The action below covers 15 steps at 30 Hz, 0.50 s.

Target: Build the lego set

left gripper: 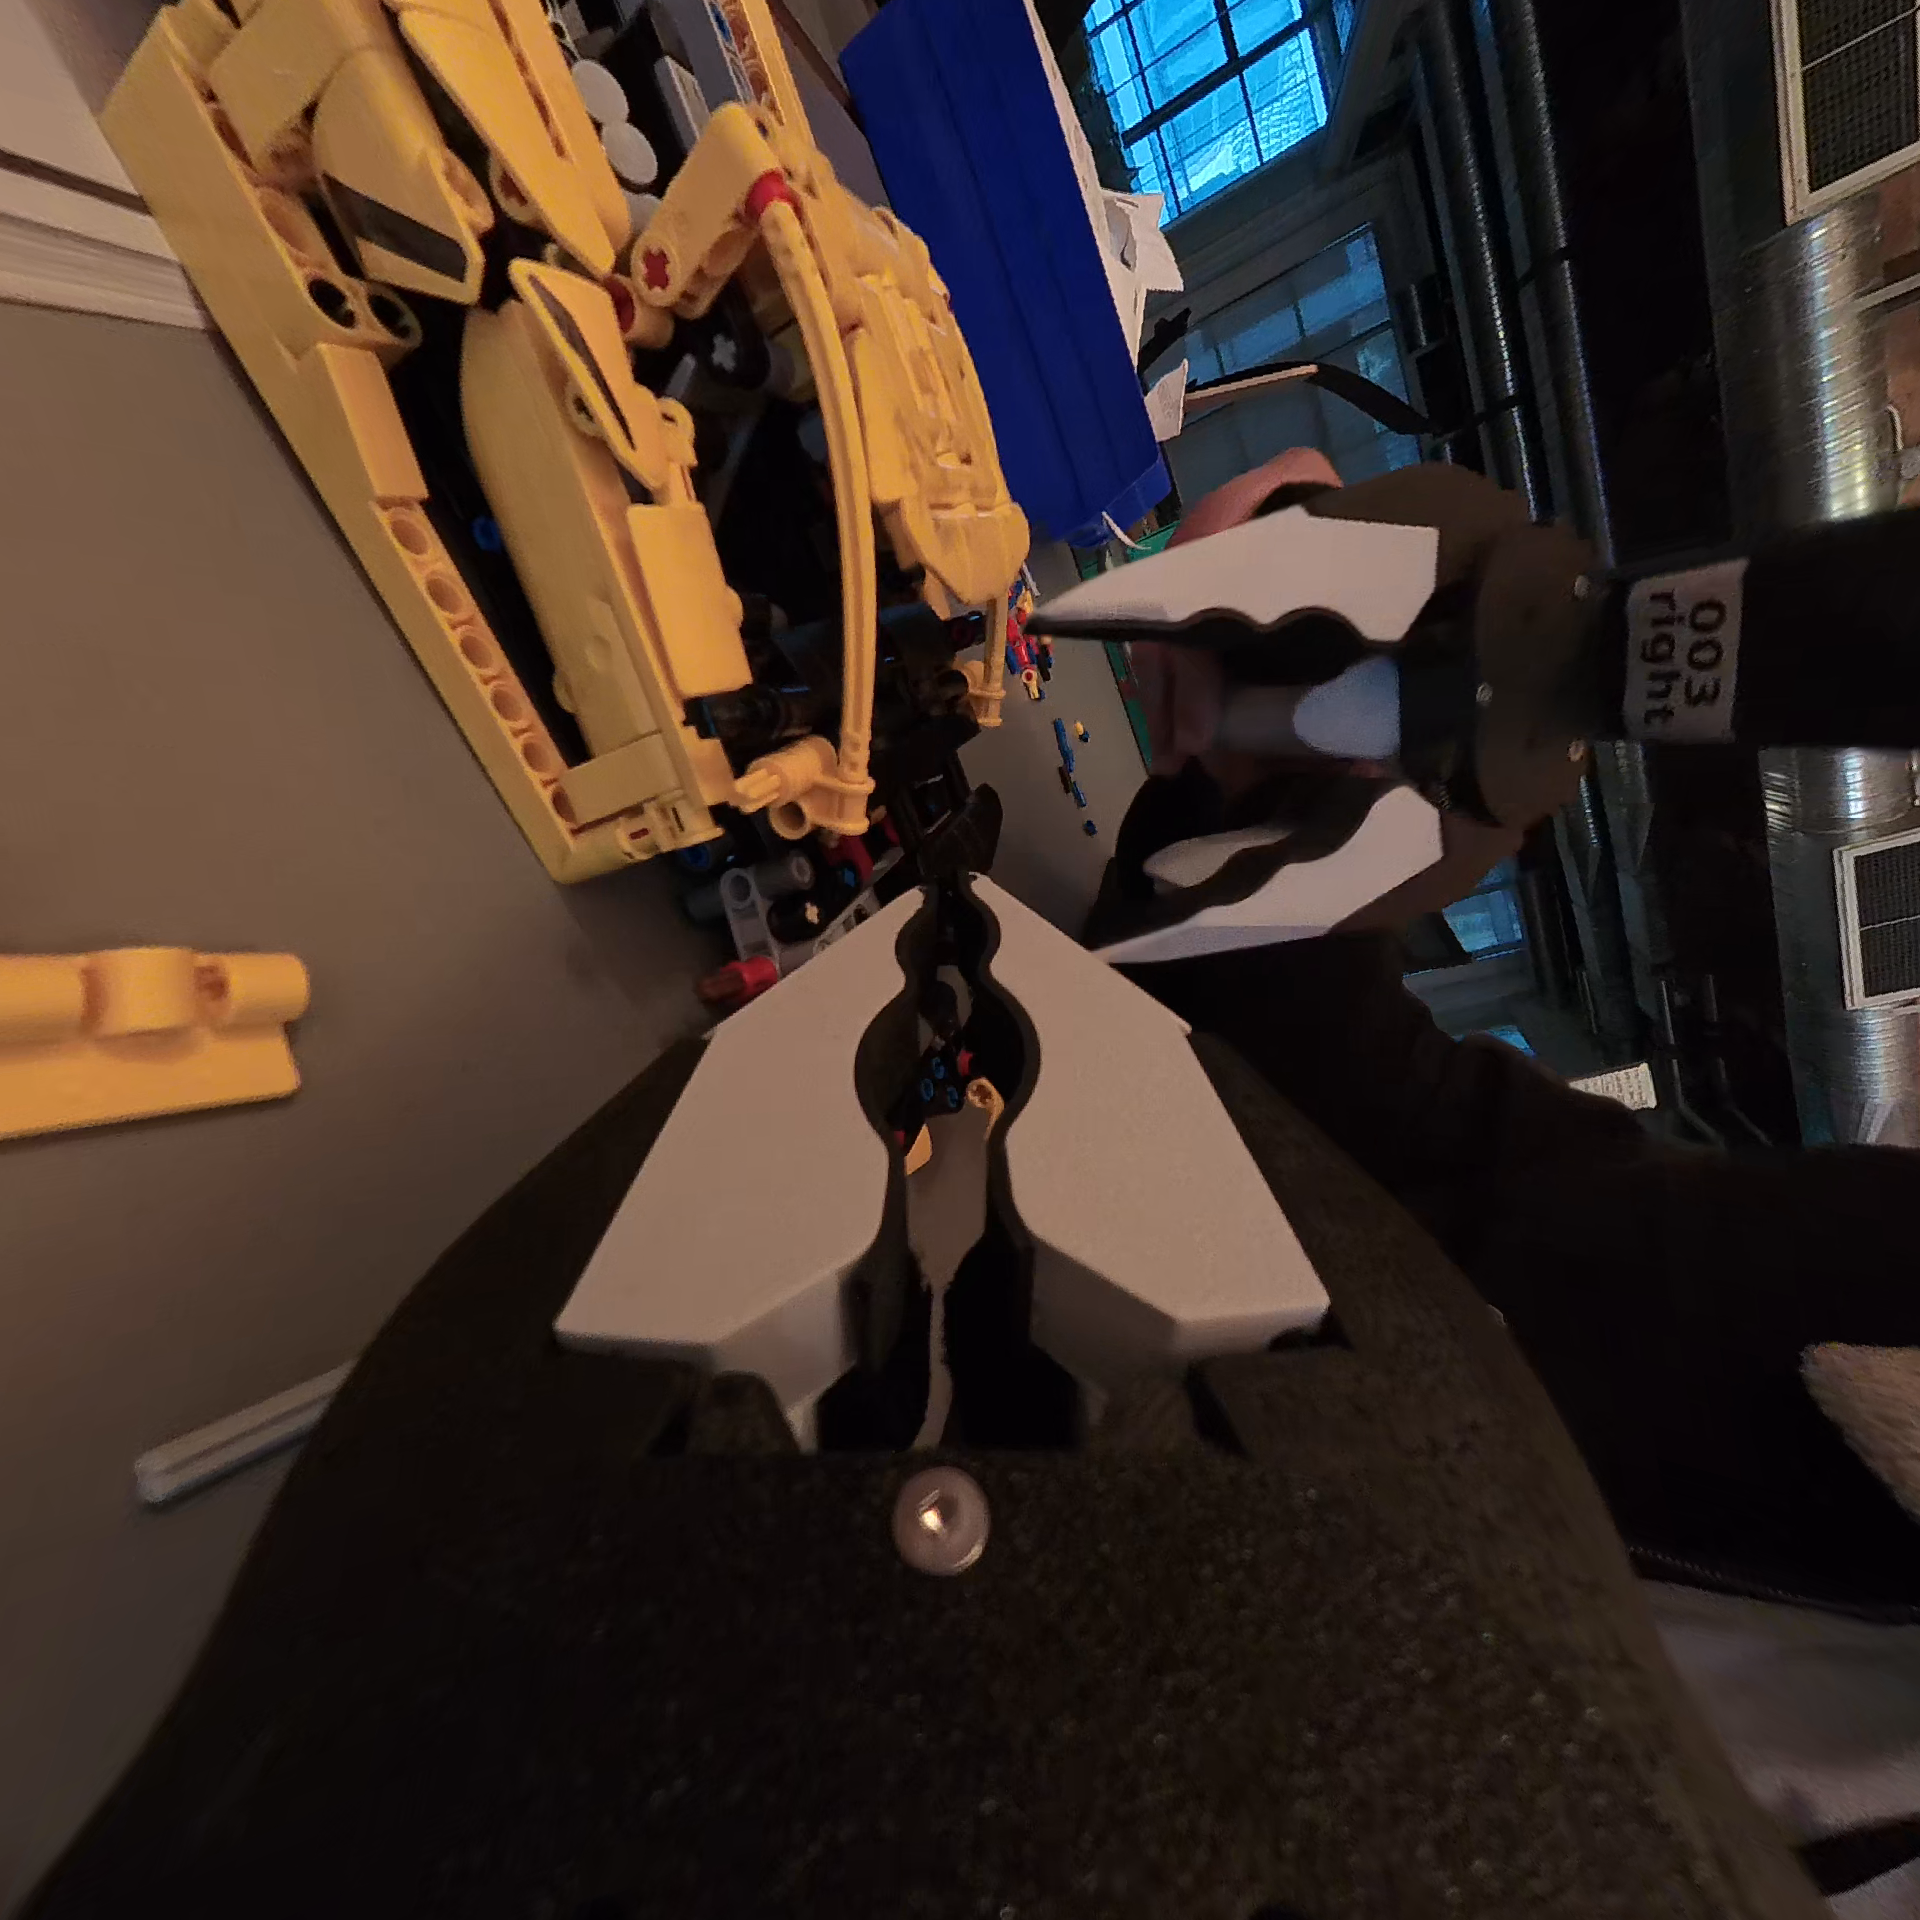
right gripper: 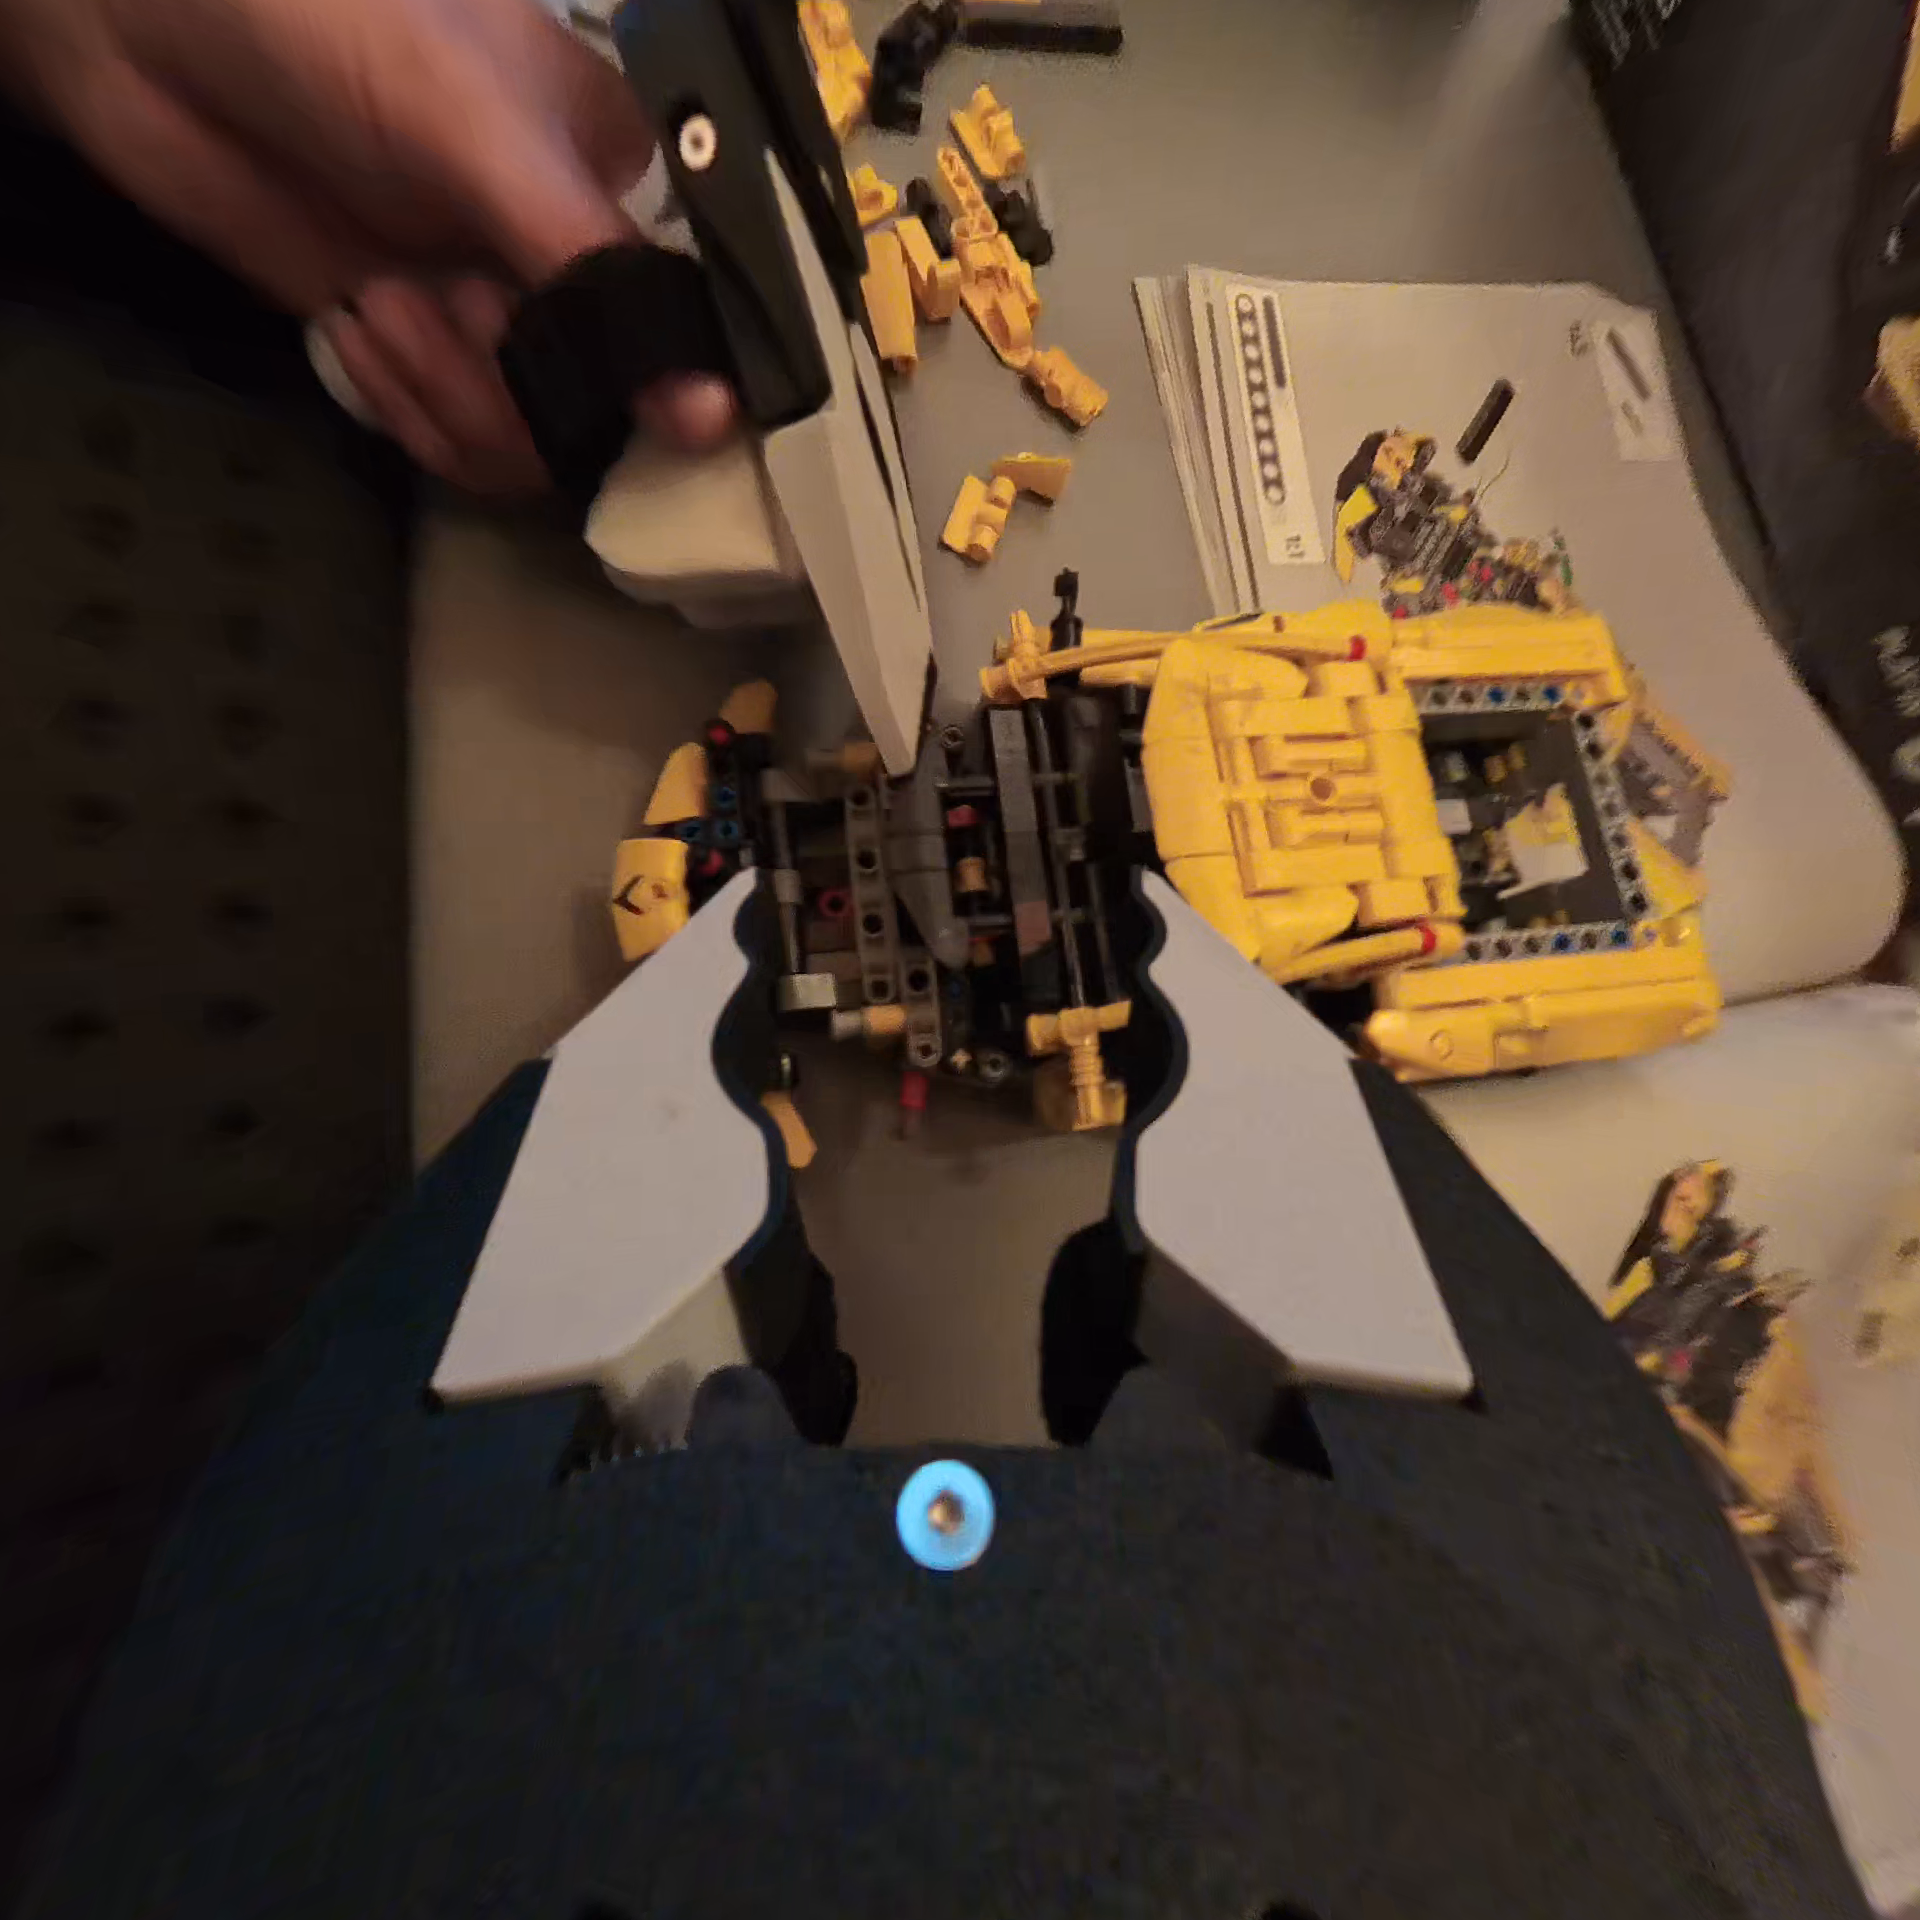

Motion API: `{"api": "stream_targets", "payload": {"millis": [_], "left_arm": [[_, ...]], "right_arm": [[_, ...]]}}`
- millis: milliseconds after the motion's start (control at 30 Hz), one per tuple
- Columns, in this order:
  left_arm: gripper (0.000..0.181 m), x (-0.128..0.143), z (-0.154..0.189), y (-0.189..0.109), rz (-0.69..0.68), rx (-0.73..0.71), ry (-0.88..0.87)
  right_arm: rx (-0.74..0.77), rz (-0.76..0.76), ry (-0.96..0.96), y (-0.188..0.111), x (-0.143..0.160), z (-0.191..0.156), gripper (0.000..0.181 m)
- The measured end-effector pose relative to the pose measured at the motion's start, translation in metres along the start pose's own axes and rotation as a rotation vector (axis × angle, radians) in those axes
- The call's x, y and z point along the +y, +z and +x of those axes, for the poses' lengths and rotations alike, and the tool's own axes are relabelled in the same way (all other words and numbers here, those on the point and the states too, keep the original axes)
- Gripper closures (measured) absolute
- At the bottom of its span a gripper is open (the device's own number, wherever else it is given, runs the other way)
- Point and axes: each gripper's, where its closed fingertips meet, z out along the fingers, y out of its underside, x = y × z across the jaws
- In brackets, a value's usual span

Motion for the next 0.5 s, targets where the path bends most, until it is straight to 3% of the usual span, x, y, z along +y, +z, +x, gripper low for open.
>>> {"api": "stream_targets", "payload": {"millis": [133,233,400,500], "left_arm": [[0.180,0.000,0.000,0.000,-0.001,0.005,-0.005],[0.180,0.001,0.000,0.000,-0.002,-0.004,0.009],[0.180,0.001,0.000,0.000,-0.001,-0.010,0.019],[0.180,0.001,0.000,-0.001,-0.001,-0.011,0.023]], "right_arm": [[0.097,0.077,-0.057,-0.007,-0.005,0.007,0.124],[0.117,0.170,0.112,-0.024,0.005,0.028,0.126],[-0.092,0.160,0.404,-0.008,0.031,0.035,0.129],[-0.201,0.223,0.364,-0.007,0.024,0.024,0.130]]}}
